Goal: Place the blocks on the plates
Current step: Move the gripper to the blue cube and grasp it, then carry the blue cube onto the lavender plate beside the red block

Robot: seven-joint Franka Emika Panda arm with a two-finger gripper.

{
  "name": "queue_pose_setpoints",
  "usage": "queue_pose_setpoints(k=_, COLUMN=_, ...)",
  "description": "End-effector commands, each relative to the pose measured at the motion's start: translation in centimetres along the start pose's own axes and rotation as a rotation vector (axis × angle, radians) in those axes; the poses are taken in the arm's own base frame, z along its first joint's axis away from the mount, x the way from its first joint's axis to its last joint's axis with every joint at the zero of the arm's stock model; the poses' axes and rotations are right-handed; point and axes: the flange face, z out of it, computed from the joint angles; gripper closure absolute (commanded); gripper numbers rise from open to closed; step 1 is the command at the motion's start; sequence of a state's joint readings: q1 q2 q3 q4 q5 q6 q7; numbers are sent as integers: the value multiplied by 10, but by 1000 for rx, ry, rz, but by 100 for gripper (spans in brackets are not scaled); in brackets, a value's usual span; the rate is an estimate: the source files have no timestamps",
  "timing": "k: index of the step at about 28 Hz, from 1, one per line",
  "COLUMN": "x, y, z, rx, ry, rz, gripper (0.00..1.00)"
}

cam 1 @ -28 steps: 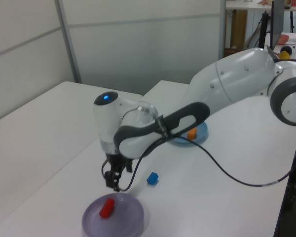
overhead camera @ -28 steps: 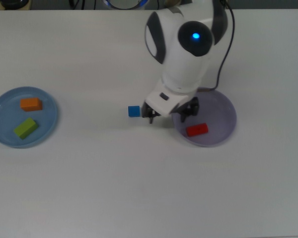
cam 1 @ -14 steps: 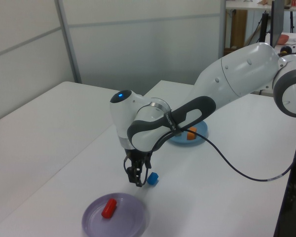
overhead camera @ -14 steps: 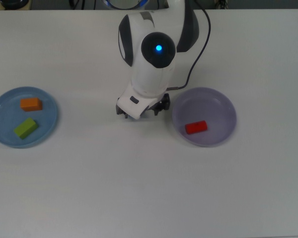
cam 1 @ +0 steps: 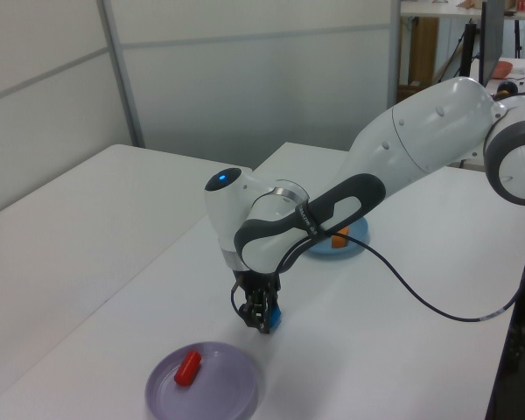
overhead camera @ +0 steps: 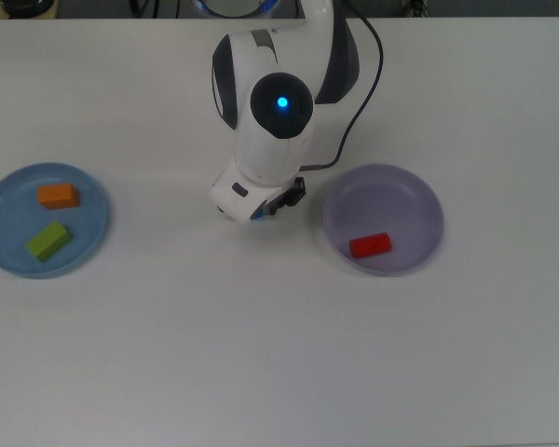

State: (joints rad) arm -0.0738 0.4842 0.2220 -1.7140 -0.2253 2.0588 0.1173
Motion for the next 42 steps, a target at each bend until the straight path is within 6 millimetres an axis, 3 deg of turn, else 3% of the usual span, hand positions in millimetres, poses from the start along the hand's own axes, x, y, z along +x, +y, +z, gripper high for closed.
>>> queue_pose_setpoints(k=1, x=-9, y=1, z=-6, rx=15, ry=-2, rz=-15, gripper=100)
queue_pose_setpoints(k=6, x=-9, y=6, z=-27, rx=37, ry=29, rz=7, gripper=100)
queue_pose_setpoints(k=11, x=-10, y=-12, z=-52, rx=52, ry=68, rz=-8, gripper=100)
queue_pose_setpoints(k=18, x=-13, y=-79, z=-74, rx=64, ry=94, rz=-60, gripper=100)
queue_pose_setpoints(k=23, x=-6, y=-118, z=-69, rx=75, ry=121, rz=-71, gripper=100)
queue_pose_setpoints(k=25, x=-5, y=-142, z=-69, rx=85, ry=160, rz=-83, gripper=100)
queue_pose_setpoints(k=31, x=1, y=-167, z=-58, rx=102, ry=218, rz=-86, gripper=96)
queue_pose_setpoints(k=37, x=6, y=-173, z=-45, rx=113, ry=233, rz=-84, gripper=62)
queue_pose_setpoints(k=42, x=6, y=-175, z=-47, rx=116, ry=234, rz=-79, gripper=3)
